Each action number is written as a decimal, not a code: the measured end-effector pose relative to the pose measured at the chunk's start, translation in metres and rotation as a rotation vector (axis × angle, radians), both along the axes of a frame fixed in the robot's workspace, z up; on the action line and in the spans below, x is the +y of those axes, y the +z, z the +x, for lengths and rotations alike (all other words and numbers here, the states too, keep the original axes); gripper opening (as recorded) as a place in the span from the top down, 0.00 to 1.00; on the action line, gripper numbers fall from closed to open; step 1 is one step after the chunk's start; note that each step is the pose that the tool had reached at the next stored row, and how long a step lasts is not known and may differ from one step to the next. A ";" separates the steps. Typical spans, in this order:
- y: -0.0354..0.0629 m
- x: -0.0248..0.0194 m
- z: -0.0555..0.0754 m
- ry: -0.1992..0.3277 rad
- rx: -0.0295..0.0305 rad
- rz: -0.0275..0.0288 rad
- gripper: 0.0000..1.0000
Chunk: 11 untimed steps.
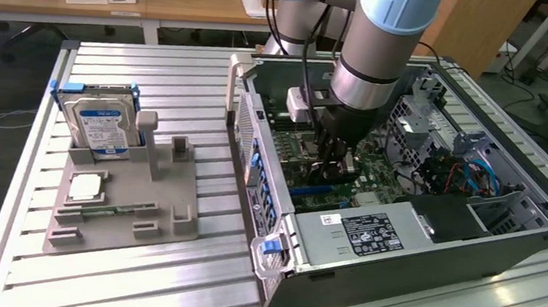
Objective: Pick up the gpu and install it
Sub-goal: 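Insert the gpu into the slot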
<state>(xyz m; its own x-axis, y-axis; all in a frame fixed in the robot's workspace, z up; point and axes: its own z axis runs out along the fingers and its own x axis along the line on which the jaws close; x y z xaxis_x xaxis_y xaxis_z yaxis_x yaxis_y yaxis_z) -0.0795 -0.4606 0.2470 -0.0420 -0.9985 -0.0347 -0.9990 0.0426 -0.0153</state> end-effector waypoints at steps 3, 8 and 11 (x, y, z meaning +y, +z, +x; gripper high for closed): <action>0.0000 0.0000 0.000 0.000 0.0000 0.0000 0.72; 0.0000 0.0000 0.000 0.000 0.0000 0.0000 0.72; 0.0000 -0.0022 0.000 0.000 0.0000 -0.0001 0.72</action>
<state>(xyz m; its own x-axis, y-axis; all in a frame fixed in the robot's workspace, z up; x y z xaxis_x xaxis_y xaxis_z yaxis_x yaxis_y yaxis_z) -0.0794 -0.4628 0.2470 -0.0419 -0.9985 -0.0346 -0.9990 0.0424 -0.0153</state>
